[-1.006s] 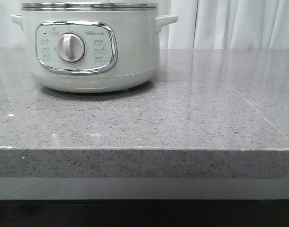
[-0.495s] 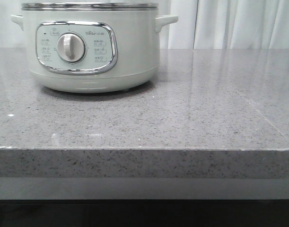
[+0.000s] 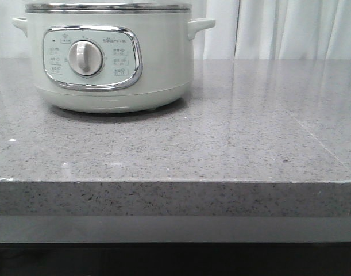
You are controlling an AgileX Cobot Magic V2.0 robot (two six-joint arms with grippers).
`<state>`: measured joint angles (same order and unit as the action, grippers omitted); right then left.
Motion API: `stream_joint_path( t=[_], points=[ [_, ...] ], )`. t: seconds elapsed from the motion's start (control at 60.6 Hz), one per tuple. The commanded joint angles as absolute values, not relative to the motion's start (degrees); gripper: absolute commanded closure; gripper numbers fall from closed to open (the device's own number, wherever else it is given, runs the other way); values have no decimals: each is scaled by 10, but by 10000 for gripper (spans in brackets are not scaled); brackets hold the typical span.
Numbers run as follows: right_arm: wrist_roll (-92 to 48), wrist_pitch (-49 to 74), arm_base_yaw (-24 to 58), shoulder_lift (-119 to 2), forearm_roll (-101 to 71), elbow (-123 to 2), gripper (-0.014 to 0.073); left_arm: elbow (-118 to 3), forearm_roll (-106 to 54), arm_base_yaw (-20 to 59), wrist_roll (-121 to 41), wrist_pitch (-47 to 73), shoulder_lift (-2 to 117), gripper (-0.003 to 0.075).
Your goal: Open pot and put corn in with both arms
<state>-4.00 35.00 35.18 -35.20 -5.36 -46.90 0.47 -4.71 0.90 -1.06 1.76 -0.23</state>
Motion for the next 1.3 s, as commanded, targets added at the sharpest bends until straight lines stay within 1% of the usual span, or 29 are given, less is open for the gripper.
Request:
stream_joint_path(
  t=[0.0,1.006,1.121,1.286],
  points=[
    [-45,308,350,-351,-56,-485,660,7,-53,14,-11,-35,-13,741],
    [-45,305,347,-349,-56,-478,660,7,-53,29,-11,-35,-13,741],
    [-45,288,312,-329,-56,-455,660,7,-53,29,-11,-35,-13,741],
    [-45,225,211,-256,-56,-368,660,7,-53,29,-11,-35,-13,741]
  ],
)
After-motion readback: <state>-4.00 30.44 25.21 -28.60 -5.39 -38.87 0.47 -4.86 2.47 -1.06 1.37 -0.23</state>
